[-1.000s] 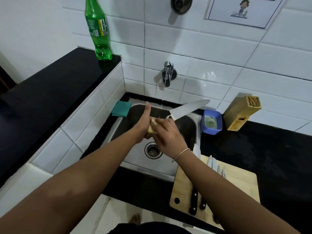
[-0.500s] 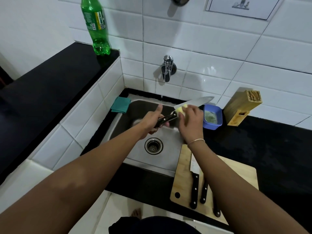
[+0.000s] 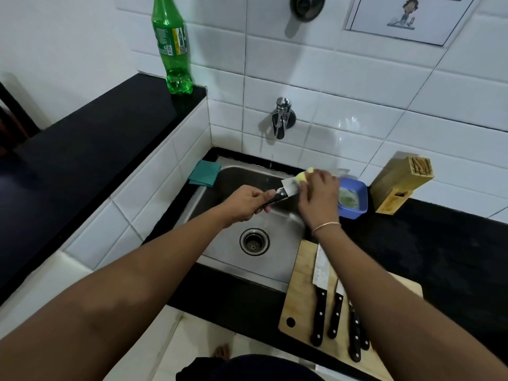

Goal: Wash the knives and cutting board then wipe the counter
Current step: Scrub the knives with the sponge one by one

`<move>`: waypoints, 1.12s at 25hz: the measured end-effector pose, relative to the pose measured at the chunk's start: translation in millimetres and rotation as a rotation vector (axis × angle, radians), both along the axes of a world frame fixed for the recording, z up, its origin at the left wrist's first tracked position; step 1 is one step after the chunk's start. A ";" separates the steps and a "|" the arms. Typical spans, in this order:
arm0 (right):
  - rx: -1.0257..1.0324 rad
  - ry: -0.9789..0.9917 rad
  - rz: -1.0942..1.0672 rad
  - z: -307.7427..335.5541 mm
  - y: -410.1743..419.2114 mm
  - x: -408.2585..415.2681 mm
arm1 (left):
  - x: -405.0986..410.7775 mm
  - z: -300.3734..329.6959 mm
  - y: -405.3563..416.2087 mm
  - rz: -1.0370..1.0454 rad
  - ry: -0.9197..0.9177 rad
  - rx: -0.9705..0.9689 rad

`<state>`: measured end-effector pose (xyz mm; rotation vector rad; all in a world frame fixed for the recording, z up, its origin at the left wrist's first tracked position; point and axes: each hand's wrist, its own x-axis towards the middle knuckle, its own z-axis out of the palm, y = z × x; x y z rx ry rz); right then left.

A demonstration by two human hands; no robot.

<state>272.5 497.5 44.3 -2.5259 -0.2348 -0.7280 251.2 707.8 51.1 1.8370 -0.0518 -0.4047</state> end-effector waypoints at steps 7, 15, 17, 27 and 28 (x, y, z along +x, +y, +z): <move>-0.034 -0.033 0.057 -1.1 -30.6 5.5 | -4.6 2.3 20.2 -0.094 -0.043 0.153; 0.038 -0.065 0.202 14.1 6.6 9.0 | -7.5 3.9 13.3 -0.133 -0.182 0.568; -0.125 -0.079 0.407 2.0 7.8 1.1 | -1.8 4.5 13.2 -0.084 -0.358 0.678; -0.180 -0.095 0.471 -10.4 0.4 -3.6 | 13.5 5.7 18.7 0.015 -0.363 0.555; -0.189 -0.080 0.437 -9.7 -12.2 0.4 | 13.6 5.5 21.8 0.002 -0.376 0.574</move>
